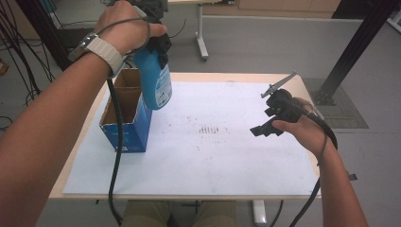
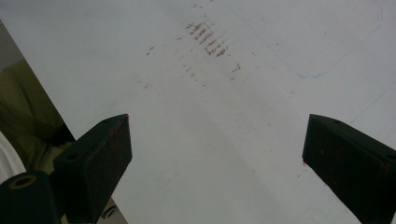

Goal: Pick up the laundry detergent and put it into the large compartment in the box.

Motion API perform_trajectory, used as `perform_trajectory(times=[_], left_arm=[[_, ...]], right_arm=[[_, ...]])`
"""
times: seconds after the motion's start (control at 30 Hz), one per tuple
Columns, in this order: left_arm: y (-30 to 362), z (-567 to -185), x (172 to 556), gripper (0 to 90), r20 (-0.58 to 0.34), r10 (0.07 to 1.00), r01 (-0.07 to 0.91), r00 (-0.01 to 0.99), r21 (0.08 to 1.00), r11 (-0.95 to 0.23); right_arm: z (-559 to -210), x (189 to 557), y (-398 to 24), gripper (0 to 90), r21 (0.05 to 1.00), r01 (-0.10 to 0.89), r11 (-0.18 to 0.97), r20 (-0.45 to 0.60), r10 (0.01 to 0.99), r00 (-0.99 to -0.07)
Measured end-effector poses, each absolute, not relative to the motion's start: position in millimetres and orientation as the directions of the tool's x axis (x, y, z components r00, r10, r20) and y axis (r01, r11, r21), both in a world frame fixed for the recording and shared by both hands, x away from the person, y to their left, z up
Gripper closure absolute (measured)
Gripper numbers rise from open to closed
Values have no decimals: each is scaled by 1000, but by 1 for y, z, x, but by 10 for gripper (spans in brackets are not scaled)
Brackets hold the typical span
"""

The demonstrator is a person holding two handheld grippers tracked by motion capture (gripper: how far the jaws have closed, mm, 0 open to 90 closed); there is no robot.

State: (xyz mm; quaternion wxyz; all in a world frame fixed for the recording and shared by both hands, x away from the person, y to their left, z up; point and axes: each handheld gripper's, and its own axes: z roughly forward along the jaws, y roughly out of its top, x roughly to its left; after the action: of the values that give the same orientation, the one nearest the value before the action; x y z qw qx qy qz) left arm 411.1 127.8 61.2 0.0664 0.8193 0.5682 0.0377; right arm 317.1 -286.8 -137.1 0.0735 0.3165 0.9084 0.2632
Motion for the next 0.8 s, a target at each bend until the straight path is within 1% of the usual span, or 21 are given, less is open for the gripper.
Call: perform_trajectory(times=[0.1, 0.13, 0.33, 0.43, 0.53, 0.8], left_arm=[[135, 65, 412, 389, -16, 942, 932, 335, 148, -330], [142, 67, 412, 388, -24, 950, 941, 311, 151, -304], [152, 70, 412, 376, -27, 962, 953, 271, 150, -264], [153, 71, 411, 378, -3, 966, 957, 257, 138, -254], [155, 72, 408, 379, 19, 969, 956, 248, 159, -248], [178, 76, 406, 379, 8, 981, 966, 192, 176, -191]], right_arm=[[-138, 317, -288, 81, 524, 535, 663, 33, 612, -790], [-138, 317, -288, 81, 525, 534, 663, 33, 611, -791], [-138, 316, -290, 81, 532, 530, 661, 32, 609, -792], [-138, 317, -289, 81, 533, 525, 664, 32, 604, -797], [-138, 317, -289, 81, 534, 524, 664, 33, 603, -797], [-139, 318, -288, 81, 536, 523, 662, 35, 602, -798]])
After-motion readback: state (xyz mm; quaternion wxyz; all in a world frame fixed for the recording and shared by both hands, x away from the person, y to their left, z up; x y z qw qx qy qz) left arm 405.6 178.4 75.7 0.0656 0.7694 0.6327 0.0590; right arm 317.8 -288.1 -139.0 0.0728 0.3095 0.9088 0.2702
